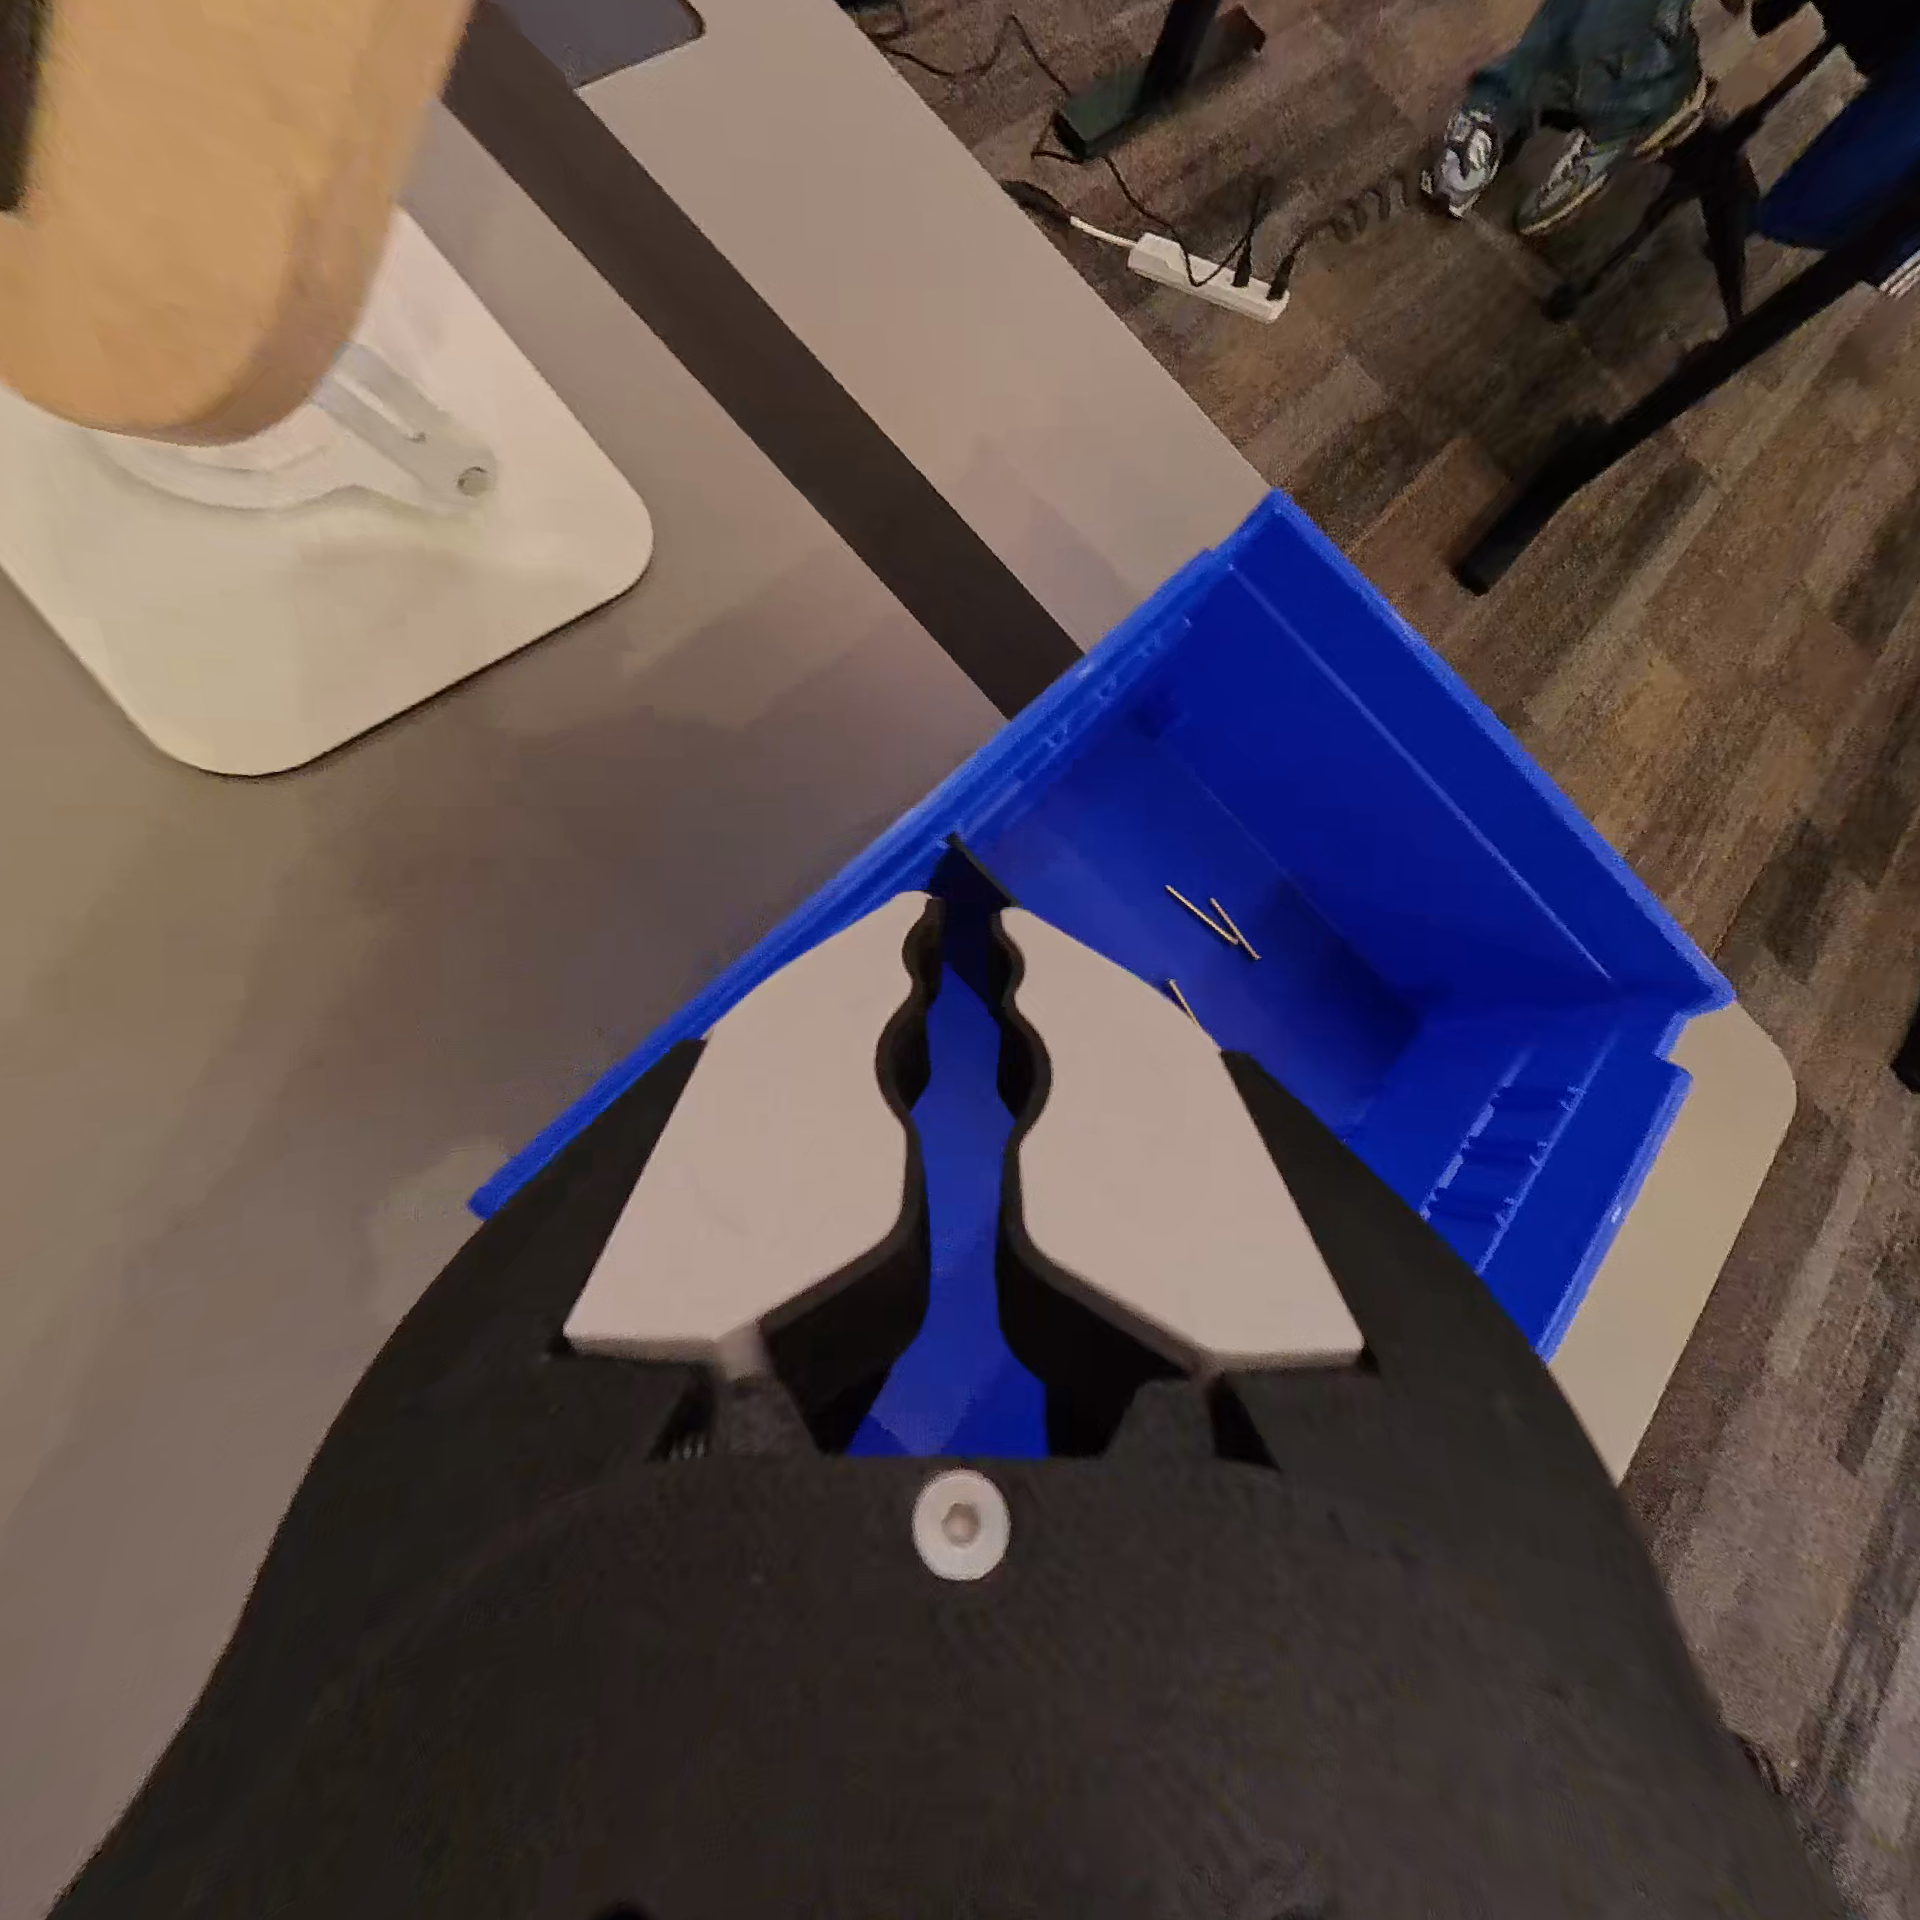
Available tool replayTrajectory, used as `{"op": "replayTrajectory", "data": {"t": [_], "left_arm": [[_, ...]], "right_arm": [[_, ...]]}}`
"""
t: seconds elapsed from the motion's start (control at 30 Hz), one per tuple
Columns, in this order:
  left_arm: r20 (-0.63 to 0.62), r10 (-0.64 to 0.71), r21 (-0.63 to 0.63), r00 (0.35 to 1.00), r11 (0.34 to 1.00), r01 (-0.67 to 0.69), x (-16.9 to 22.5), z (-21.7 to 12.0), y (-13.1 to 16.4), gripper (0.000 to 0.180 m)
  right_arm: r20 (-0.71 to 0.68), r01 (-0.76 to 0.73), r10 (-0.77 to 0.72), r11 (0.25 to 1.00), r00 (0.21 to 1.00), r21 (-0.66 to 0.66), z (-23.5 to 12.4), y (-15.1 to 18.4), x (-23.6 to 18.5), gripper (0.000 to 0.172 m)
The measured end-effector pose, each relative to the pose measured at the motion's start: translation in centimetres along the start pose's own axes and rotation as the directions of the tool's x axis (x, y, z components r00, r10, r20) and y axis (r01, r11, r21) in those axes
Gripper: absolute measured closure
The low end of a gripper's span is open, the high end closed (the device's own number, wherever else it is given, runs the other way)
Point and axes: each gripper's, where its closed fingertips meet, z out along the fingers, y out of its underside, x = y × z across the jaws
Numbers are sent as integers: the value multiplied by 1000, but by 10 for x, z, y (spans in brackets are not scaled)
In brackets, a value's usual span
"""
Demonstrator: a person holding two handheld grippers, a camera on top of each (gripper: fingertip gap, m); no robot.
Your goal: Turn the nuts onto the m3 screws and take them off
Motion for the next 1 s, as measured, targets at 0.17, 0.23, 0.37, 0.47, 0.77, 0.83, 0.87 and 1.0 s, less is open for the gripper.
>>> {"op": "replayTrajectory", "data": {"t": [0.17,0.23,0.37,0.47,0.77,0.83,0.87,1.0], "left_arm": [[-71,-81,-53,994,996,77,-1,14,-2,164],[-52,-65,-58,997,996,62,-3,15,-1,170],[-44,-44,-36,998,998,42,-4,15,-1,177],[-6,-9,-10,1000,1000,9,-6,12,1,177],[-13,-48,429,999,902,49,-1,-94,-18,178],[-67,-1,554,998,832,38,21,-129,-20,178],[-83,12,593,996,805,40,33,-143,-18,179],[-214,241,792,947,611,23,124,-199,-28,179]], "right_arm": [[18,35,-36,999,999,26,-5,-9,-13,165],[18,46,-47,998,999,38,-8,-13,-14,165],[16,64,-65,996,998,60,-18,-21,-16,168],[9,81,-82,994,997,78,-27,-27,-20,169],[88,134,-159,962,983,239,-76,-67,-74,168],[139,148,-197,941,970,303,-87,-81,-104,167],[177,147,-216,930,960,337,-92,-88,-121,167],[374,48,-258,872,891,487,-108,-116,-196,163]]}}
